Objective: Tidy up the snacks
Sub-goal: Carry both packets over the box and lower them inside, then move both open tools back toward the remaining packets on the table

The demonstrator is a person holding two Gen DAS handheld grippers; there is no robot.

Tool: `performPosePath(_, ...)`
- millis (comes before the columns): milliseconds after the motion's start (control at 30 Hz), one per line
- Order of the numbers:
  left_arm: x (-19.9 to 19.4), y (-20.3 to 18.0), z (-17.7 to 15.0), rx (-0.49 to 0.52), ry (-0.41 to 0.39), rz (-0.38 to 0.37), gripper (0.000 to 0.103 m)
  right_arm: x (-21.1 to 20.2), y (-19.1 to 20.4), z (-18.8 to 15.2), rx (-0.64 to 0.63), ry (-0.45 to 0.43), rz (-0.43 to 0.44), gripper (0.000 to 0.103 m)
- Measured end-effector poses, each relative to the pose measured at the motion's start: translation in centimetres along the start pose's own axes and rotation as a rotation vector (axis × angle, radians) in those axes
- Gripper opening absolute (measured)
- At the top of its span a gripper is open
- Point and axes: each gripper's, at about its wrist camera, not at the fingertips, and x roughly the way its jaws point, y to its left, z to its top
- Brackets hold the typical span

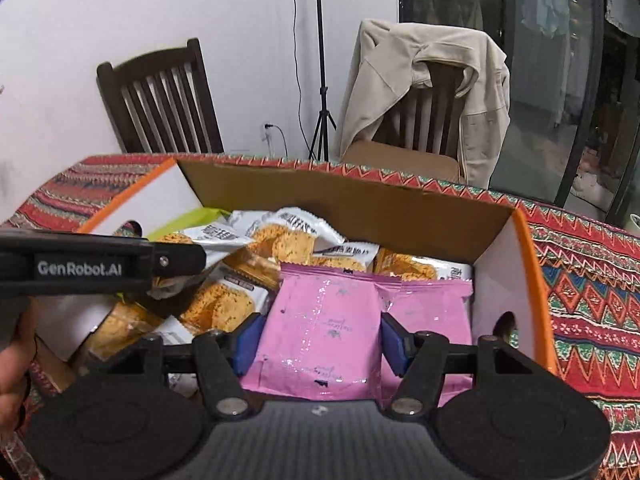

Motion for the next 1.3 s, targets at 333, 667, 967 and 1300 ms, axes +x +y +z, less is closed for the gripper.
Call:
performPosePath(333,-4.2,0.1,-0.3,0.037,-0.010,-0.006,0.077,-4.7,0.1,0.4,-0.014,-0.075,-0.005,0.067)
performPosePath(667,-20.8,0.2,-5.1,0.196,-0.186,-0.081,0.084,-20.1,0.3,-1.7,-0.070,-0.241,-0.034,0.080)
performPosePath(967,-32.9,1.3,-15.2,0.210,-0.325,-0.040,0.093,-32.0,3.4,-10.7,-0.119,-0.353,-0.046,0.087)
performPosePath(1300,-37.4,1.7,-26.9,0.192,-0.259,0.025,0.099,-36.7,8.8,-24.6,-0.142,-0.313,-0.002,0.094)
